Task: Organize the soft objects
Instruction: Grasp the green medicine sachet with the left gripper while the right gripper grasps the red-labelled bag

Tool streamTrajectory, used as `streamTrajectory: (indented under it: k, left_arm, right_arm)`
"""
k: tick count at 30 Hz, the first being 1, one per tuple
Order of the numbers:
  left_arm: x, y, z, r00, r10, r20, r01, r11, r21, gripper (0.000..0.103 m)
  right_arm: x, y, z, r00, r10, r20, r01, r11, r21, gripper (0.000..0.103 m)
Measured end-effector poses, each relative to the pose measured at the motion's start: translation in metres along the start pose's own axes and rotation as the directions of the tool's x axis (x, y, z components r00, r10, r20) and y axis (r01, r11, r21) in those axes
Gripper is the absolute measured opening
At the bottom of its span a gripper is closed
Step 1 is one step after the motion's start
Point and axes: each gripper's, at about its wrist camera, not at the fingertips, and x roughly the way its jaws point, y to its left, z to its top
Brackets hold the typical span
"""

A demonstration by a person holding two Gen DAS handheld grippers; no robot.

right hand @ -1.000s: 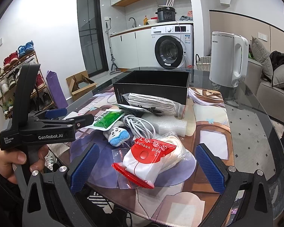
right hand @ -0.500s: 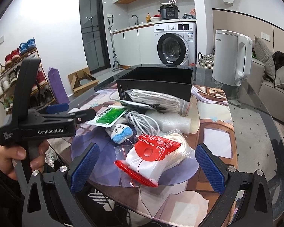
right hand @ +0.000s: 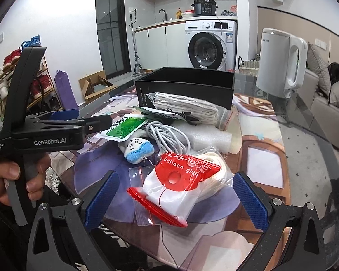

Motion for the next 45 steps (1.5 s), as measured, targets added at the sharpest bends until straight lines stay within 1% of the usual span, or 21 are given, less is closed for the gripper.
streamTrajectory:
  k: [5, 6, 7, 8, 9, 11, 12, 14, 15, 16, 19, 22, 26, 29, 34, 35, 36, 39, 40, 42, 45]
  left_arm:
    - [0.006, -0.002, 0.001, 1.000, -0.025, -0.009, 0.026, 0.999, 0.020, 0.103]
    - [0.008, -0.003, 0.001, 1.000, -0.027, -0.006, 0.027, 0.999, 0.030, 0.103]
    - [0.012, -0.005, 0.002, 1.000, -0.016, -0.022, 0.016, 0.999, 0.035, 0.103]
    - [0.014, -0.006, 0.004, 0.999, -0.014, -0.035, 0.015, 0.999, 0.032, 0.103]
    - [0.013, -0.007, 0.005, 0.999, -0.038, -0.025, 0.039, 0.999, 0.027, 0.103]
    - [0.014, -0.009, 0.008, 0.999, -0.033, -0.020, 0.034, 0.999, 0.038, 0.103]
    - [0.016, -0.011, 0.008, 0.999, -0.027, -0.023, 0.028, 0.999, 0.046, 0.103]
    - [0.021, -0.013, 0.009, 0.999, -0.025, -0.040, 0.027, 0.998, 0.049, 0.103]
    - [0.025, -0.014, 0.009, 0.998, -0.030, -0.057, 0.033, 0.998, 0.048, 0.103]
    - [0.027, -0.014, 0.009, 0.998, -0.029, -0.064, 0.032, 0.998, 0.048, 0.103]
    - [0.035, -0.016, 0.010, 0.997, -0.015, -0.078, 0.019, 0.998, 0.055, 0.103]
    - [0.039, -0.015, 0.011, 0.996, -0.026, -0.089, 0.030, 0.999, 0.040, 0.103]
    - [0.040, -0.014, 0.011, 0.995, -0.027, -0.092, 0.029, 0.999, 0.031, 0.103]
    - [0.039, -0.015, 0.012, 0.994, -0.048, -0.096, 0.051, 0.998, 0.028, 0.103]
    - [0.040, -0.017, 0.014, 0.993, -0.066, -0.102, 0.070, 0.997, 0.036, 0.103]
    - [0.040, -0.018, 0.014, 0.993, -0.061, -0.105, 0.066, 0.997, 0.043, 0.103]
    - [0.042, -0.019, 0.013, 0.992, -0.050, -0.113, 0.056, 0.997, 0.053, 0.103]
    - [0.048, -0.016, 0.014, 0.989, -0.056, -0.137, 0.062, 0.997, 0.041, 0.102]
    - [0.049, -0.014, 0.014, 0.988, -0.065, -0.142, 0.070, 0.997, 0.032, 0.101]
    - [0.051, -0.013, 0.015, 0.984, -0.087, -0.153, 0.092, 0.995, 0.025, 0.091]
    - [0.051, -0.014, 0.014, 0.979, -0.129, -0.159, 0.133, 0.991, 0.019, 0.083]
  right_arm:
    - [0.002, 0.003, -0.001, 1.000, -0.004, -0.002, 0.004, 1.000, -0.013, 0.102]
    - [0.003, 0.004, -0.001, 1.000, -0.012, -0.002, 0.012, 1.000, -0.018, 0.098]
    - [0.003, 0.005, 0.000, 1.000, -0.021, 0.002, 0.021, 0.999, -0.028, 0.093]
    - [0.002, 0.006, 0.000, 1.000, -0.027, 0.007, 0.027, 0.999, -0.038, 0.092]
    - [0.003, 0.006, -0.001, 0.999, -0.033, 0.009, 0.034, 0.998, -0.048, 0.091]
    - [0.003, 0.007, -0.001, 0.998, -0.056, 0.012, 0.056, 0.996, -0.064, 0.085]
    - [0.005, 0.008, -0.001, 0.998, -0.066, 0.005, 0.066, 0.995, -0.077, 0.080]
    - [0.007, 0.010, -0.002, 0.998, -0.069, -0.007, 0.068, 0.993, -0.094, 0.075]
    - [0.008, 0.012, -0.002, 0.998, -0.066, -0.010, 0.065, 0.992, -0.109, 0.070]
    - [0.008, 0.013, -0.002, 0.998, -0.066, -0.011, 0.064, 0.991, -0.117, 0.063]
    - [0.008, 0.016, -0.003, 0.998, -0.062, -0.012, 0.060, 0.989, -0.135, 0.055]
    - [0.003, 0.014, -0.002, 0.999, -0.044, 0.004, 0.044, 0.990, -0.130, 0.053]
    - [-0.003, 0.009, -0.001, 0.999, -0.028, 0.026, 0.031, 0.994, -0.103, 0.052]
    - [-0.009, 0.004, 0.001, 0.999, -0.013, 0.047, 0.017, 0.997, -0.073, 0.052]
    - [-0.014, 0.003, 0.001, 0.998, -0.015, 0.066, 0.019, 0.998, -0.063, 0.052]
    - [-0.014, 0.002, 0.002, 0.998, -0.015, 0.069, 0.019, 0.998, -0.061, 0.052]
    - [-0.014, 0.002, 0.002, 0.997, -0.016, 0.070, 0.020, 0.998, -0.060, 0.052]
    - [-0.015, 0.002, 0.002, 0.997, -0.016, 0.073, 0.020, 0.998, -0.058, 0.052]
    - [-0.015, 0.002, 0.003, 0.997, -0.014, 0.074, 0.018, 0.998, -0.057, 0.052]
    - [-0.015, 0.002, 0.002, 0.997, -0.014, 0.075, 0.018, 0.998, -0.053, 0.052]
    - [-0.014, 0.001, 0.002, 0.997, -0.016, 0.074, 0.019, 0.999, -0.050, 0.052]
